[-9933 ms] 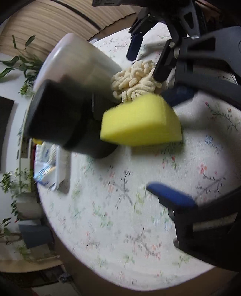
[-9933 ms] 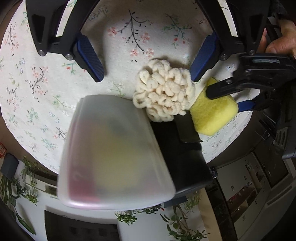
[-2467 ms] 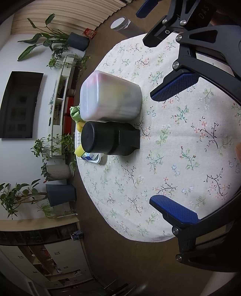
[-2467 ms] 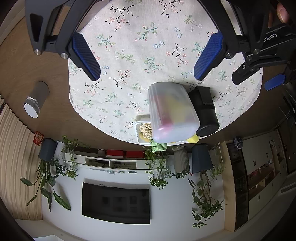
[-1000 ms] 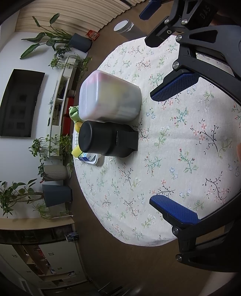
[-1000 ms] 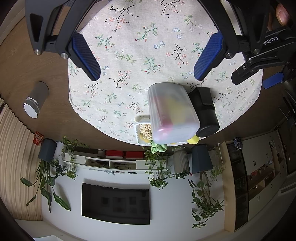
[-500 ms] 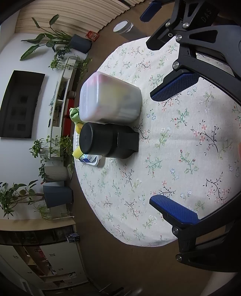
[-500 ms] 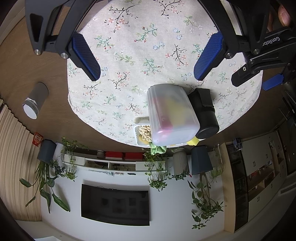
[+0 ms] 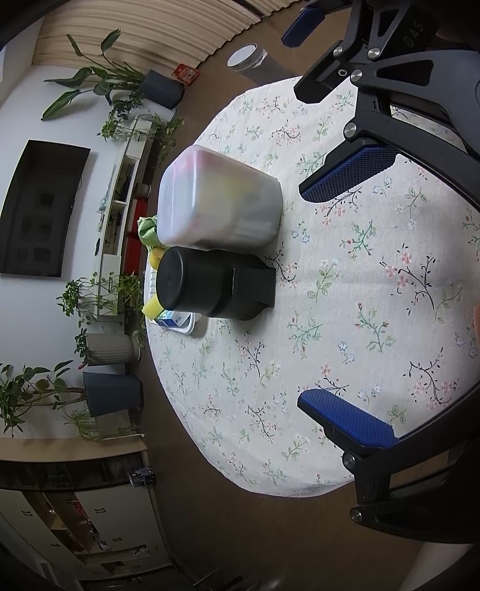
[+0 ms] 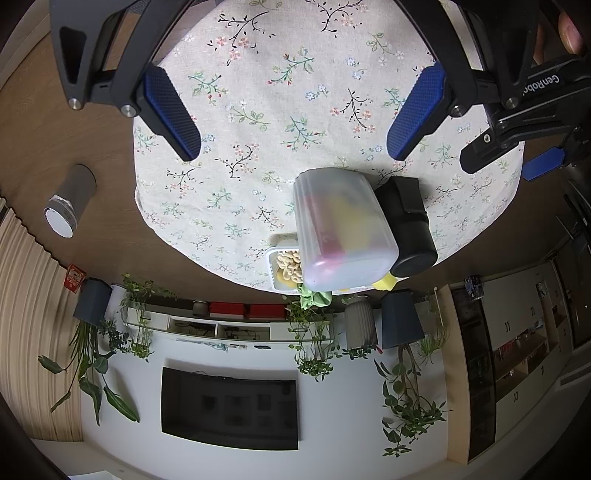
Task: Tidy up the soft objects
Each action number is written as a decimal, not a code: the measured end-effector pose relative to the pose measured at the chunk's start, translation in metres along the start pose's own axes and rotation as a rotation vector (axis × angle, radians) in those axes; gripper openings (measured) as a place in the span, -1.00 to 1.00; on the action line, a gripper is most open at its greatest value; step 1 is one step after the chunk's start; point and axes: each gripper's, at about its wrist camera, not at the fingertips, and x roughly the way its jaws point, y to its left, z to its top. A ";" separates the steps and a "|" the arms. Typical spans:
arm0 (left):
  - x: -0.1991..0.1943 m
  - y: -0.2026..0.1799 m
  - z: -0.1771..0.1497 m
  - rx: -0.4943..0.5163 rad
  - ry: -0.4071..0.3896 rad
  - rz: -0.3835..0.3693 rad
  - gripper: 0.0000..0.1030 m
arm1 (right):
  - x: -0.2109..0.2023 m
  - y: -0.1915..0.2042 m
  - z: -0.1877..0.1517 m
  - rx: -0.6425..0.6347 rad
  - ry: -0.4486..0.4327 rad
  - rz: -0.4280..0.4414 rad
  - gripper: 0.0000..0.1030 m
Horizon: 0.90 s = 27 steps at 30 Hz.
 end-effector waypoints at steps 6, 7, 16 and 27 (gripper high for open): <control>-0.002 0.001 0.000 0.002 -0.010 0.003 1.00 | 0.000 0.000 0.000 0.001 0.001 0.001 1.00; -0.002 0.000 0.000 0.004 -0.011 0.005 1.00 | 0.000 0.000 0.000 0.000 0.002 0.001 1.00; 0.003 0.004 -0.002 -0.015 0.004 0.000 1.00 | 0.000 0.000 -0.002 0.007 0.012 0.009 1.00; 0.002 0.005 -0.001 -0.005 -0.016 0.019 1.00 | -0.001 0.002 -0.004 0.009 0.012 0.008 1.00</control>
